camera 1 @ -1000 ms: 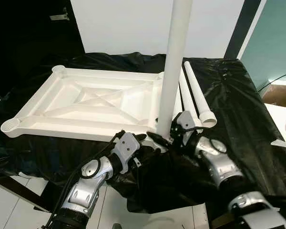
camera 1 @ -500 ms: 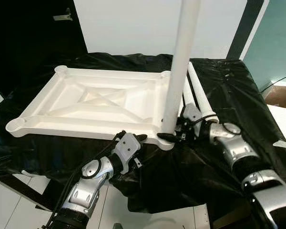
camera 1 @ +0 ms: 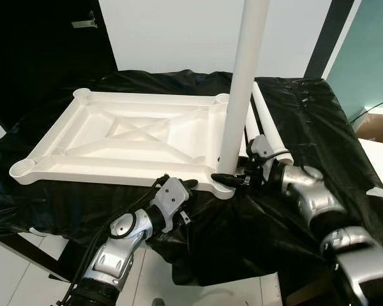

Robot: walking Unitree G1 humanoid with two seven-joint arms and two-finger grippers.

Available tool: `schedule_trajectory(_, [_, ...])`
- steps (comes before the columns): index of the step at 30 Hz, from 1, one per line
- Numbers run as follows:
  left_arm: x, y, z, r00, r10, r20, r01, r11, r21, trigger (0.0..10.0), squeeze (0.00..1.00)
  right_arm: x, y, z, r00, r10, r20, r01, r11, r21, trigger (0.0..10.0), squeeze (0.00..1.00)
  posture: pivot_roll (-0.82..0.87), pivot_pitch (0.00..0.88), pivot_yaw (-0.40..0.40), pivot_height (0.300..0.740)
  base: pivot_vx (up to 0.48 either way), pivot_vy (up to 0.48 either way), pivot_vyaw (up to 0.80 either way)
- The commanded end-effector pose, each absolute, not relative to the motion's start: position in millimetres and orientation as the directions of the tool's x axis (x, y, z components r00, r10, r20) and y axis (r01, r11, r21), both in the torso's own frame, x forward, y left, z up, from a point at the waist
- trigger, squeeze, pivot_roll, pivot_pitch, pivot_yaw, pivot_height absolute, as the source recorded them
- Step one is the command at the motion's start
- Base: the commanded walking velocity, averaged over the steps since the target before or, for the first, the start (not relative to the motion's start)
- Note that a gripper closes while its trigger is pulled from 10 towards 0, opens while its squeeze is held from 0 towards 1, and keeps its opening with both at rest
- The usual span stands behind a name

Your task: Building children table

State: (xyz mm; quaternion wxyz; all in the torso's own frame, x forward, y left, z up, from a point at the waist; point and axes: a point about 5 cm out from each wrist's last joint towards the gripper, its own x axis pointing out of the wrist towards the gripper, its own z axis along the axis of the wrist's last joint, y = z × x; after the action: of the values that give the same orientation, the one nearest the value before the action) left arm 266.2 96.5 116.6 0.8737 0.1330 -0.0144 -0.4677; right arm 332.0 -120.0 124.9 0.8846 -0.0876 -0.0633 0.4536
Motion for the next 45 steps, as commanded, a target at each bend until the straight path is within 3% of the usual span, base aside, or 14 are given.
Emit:
schedule_trajectory(1, [265.4,96.5,113.9,0.576,-0.810,-0.112,0.804,0.537,0.254,10.0,0.00,324.4,-109.7,123.7,0.653,0.743,0.147,-0.711,0.668,-0.219,0.0,0.00,0.12,0.000,0.008,0.740,0.000,0.000,0.00])
schedule_trajectory(7, [267.0,98.1,114.2,0.575,-0.810,-0.116,0.805,0.535,0.257,10.0,0.00,305.5,-98.9,111.9,0.758,0.598,0.260,-0.586,0.800,-0.131,0.0,0.00,0.11,0.000,0.013,0.740,0.000,0.000,0.00])
schedule_trajectory(13, [267.4,98.3,114.2,0.572,-0.812,-0.119,0.807,0.531,0.260,10.0,0.00,302.6,-95.4,110.3,0.790,0.553,0.263,-0.548,0.831,-0.101,0.0,0.00,0.11,0.000,0.013,0.740,0.000,0.000,0.00])
schedule_trajectory(14, [267.4,97.9,114.0,0.571,-0.812,-0.119,0.807,0.530,0.259,10.0,0.00,302.8,-95.2,109.4,0.796,0.551,0.252,-0.545,0.833,-0.099,8.5,0.00,0.11,0.000,0.015,0.740,0.000,0.000,0.00])
schedule_trajectory(17, [266.9,97.7,113.7,0.571,-0.812,-0.120,0.808,0.529,0.259,10.0,0.00,302.7,-94.9,108.7,0.799,0.550,0.243,-0.544,0.833,-0.099,8.5,0.00,0.11,0.000,0.014,0.740,0.000,0.000,0.00])
schedule_trajectory(18, [266.0,97.9,113.0,0.570,-0.813,-0.122,0.809,0.529,0.258,10.0,0.00,302.4,-94.3,109.0,0.786,0.572,0.236,-0.565,0.819,-0.102,10.0,1.00,0.12,0.000,0.012,0.740,0.000,0.000,0.00])
schedule_trajectory(21, [265.4,98.3,112.6,0.571,-0.812,-0.123,0.808,0.530,0.258,10.0,0.00,302.8,-93.9,109.8,0.769,0.599,0.224,-0.588,0.800,-0.121,10.0,1.00,0.12,0.000,0.009,0.740,0.000,0.000,0.00])
schedule_trajectory(22, [264.9,98.7,112.4,0.573,-0.810,-0.124,0.807,0.531,0.258,10.0,0.00,304.3,-93.9,112.2,0.734,0.646,0.209,-0.630,0.763,-0.145,10.0,0.00,0.12,0.000,0.006,0.740,0.000,0.000,0.00])
schedule_trajectory(30, [264.2,98.0,111.2,0.576,-0.808,-0.125,0.806,0.534,0.257,10.0,0.00,311.6,-99.6,119.7,0.641,0.753,0.149,-0.728,0.658,-0.194,10.0,0.00,0.12,0.000,0.006,0.740,0.000,0.000,0.00])
schedule_trajectory(34, [266.0,97.5,111.8,0.578,-0.807,-0.124,0.804,0.536,0.259,10.0,0.00,326.1,-114.7,128.1,0.559,0.828,0.044,-0.799,0.552,-0.237,10.0,0.00,0.12,0.000,0.005,0.740,0.000,0.000,0.00])
schedule_trajectory(42, [267.4,98.5,113.2,0.582,-0.804,-0.122,0.800,0.538,0.265,10.0,0.00,339.6,-124.4,136.7,0.521,0.852,-0.052,-0.825,0.487,-0.285,10.0,0.00,0.13,0.000,0.002,0.740,0.000,0.000,0.00])
schedule_trajectory(43, [266.8,99.0,113.3,0.585,-0.802,-0.121,0.798,0.541,0.266,10.0,0.00,344.2,-128.2,141.8,0.492,0.866,-0.084,-0.846,0.453,-0.282,0.0,0.00,0.14,0.000,-0.002,0.740,0.000,0.000,0.00])
schedule_trajectory(45, [266.4,99.2,113.2,0.586,-0.801,-0.121,0.797,0.543,0.265,10.0,0.00,344.7,-129.7,143.3,0.475,0.875,-0.091,-0.856,0.436,-0.277,0.0,0.00,0.14,0.000,-0.002,0.740,0.000,0.000,0.00])
